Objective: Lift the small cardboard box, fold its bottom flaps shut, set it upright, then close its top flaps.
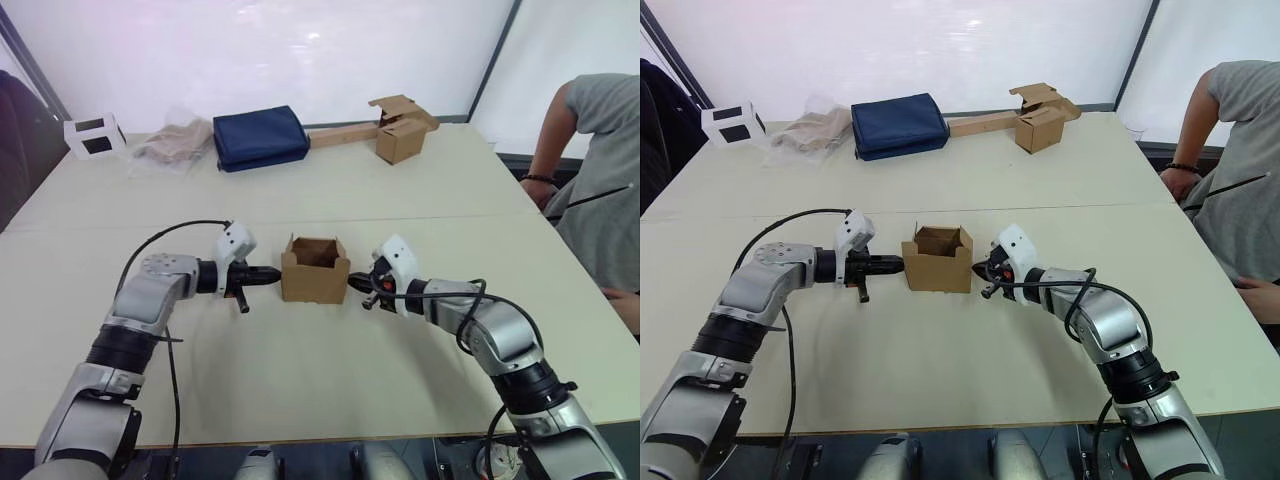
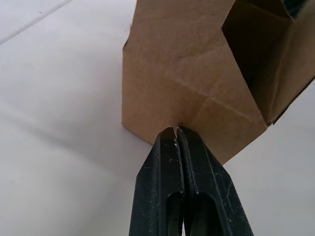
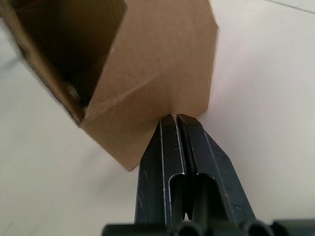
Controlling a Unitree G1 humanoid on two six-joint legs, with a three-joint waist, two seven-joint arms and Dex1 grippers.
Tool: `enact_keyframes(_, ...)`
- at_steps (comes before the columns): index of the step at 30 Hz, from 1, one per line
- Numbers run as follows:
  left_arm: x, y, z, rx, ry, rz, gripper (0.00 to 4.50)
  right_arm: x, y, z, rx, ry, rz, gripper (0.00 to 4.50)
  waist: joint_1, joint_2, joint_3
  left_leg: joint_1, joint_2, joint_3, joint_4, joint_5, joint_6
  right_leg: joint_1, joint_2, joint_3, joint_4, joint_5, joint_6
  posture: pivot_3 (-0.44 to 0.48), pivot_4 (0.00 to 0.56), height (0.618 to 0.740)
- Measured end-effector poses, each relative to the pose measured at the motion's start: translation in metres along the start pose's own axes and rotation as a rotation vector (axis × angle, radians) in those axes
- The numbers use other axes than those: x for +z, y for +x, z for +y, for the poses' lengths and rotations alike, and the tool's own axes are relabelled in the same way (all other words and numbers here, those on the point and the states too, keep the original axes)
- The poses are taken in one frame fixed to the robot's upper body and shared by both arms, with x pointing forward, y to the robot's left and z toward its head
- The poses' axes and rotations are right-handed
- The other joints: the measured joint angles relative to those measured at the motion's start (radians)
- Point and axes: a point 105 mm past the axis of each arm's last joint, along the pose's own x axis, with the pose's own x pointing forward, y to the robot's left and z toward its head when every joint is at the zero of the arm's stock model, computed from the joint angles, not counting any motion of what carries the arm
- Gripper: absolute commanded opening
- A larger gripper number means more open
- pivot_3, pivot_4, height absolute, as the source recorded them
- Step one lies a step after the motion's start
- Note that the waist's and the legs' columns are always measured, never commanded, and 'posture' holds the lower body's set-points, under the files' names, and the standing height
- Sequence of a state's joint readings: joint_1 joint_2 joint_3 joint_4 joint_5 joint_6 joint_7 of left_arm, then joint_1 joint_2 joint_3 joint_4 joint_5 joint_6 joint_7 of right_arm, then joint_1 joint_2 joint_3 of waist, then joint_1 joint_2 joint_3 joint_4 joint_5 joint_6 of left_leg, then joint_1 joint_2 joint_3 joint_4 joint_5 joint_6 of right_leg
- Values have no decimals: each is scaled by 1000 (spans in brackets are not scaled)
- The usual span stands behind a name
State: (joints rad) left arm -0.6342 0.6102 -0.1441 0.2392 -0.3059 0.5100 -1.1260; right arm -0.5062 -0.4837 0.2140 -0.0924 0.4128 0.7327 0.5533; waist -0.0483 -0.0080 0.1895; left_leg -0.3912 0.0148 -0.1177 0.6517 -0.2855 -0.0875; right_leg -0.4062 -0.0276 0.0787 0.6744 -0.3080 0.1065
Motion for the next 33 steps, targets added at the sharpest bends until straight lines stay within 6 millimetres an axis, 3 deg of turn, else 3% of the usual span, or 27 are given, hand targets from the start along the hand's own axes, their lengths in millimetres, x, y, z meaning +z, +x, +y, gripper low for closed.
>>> enact_keyframes(13, -6, -7, -2, -5, -5, 48, 39, -6, 4, 4, 46, -38, 41, 0, 0, 0, 0, 0, 0, 0, 0, 0, 0, 0, 0, 0, 0, 0, 0, 0, 150, 740)
enact_keyframes(17, -5, -10, 3, 17, 15, 21, 39, -7, 2, -14, -18, -72, -5, 0, 2, 0, 0, 0, 0, 0, 0, 0, 0, 0, 0, 0, 0, 0, 0, 0, 150, 740)
enact_keyframes(20, 1, -14, 7, 42, 4, -20, 39, 7, 0, -23, -49, 10, -118, 0, 1, 0, 0, 0, 0, 0, 0, 0, 0, 0, 0, 0, 0, 0, 0, 0, 150, 740)
enact_keyframes(24, 20, -21, 14, 75, -29, -120, 39, 45, -4, -29, -52, 51, -305, 0, -1, 0, 0, 0, 0, 0, 0, 0, 0, 0, 0, 0, 1, 0, 0, 0, 150, 740)
enact_keyframes(33, 45, -18, 0, -1, -87, -239, 39, 51, -6, 2, 128, 85, -353, 0, -2, 0, 0, 0, 0, 0, 0, 0, 0, 0, 0, 0, 1, 0, 0, 0, 150, 740)
